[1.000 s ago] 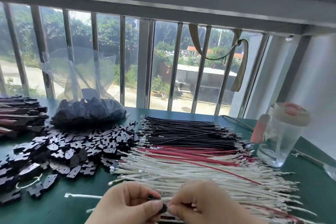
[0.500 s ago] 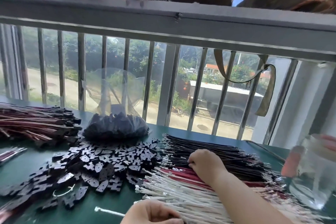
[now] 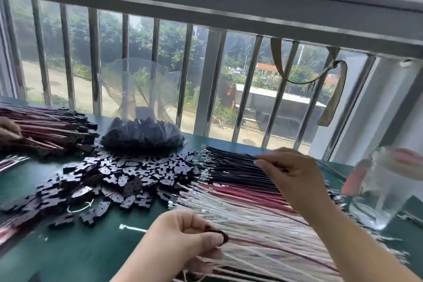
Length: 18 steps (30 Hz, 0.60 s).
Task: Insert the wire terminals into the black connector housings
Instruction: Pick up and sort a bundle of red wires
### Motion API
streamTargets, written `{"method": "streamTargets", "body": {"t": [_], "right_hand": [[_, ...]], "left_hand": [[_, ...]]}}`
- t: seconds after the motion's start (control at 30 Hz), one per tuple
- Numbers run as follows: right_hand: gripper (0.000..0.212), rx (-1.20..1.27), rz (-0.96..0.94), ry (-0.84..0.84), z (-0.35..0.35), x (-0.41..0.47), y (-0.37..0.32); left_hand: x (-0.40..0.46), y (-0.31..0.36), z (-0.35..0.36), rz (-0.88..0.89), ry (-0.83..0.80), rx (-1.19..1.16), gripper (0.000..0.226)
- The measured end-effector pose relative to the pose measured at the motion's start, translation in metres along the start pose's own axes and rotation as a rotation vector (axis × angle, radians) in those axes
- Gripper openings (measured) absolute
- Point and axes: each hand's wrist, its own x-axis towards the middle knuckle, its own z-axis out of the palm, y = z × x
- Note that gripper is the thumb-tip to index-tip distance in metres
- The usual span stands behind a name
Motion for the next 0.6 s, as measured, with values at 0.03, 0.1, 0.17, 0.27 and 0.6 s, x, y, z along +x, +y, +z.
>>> {"method": "streamTargets", "body": {"t": [0.03,0.1,0.17,0.27,0.6], "right_hand": [[0.01,-0.028,-0.004,-0.061,-0.005,-0.011,-0.011],[0.007,-0.098,0.008,-0.197,-0.01,-0.032,-0.026],[0.01,-0.106,0.065,-0.334,-0.013,-0.051,-0.029],[0.017,-0.052,0.198,-0.395,-0.014,-0.068,-0.033],[0.019,-0.093,0.272,-0.366,-0.008,-0.081,-0.035]], "left_hand": [[-0.001,0.0,0.001,-0.006,0.012,-0.058,0.045],[-0.001,-0.002,0.003,0.0,0.045,-0.128,0.061],[-0.002,-0.002,0.005,0.027,0.053,-0.15,0.057],[-0.003,-0.001,0.008,0.056,0.045,-0.15,0.03],[-0.005,0.001,0.012,0.108,0.051,-0.067,0.026]]}}
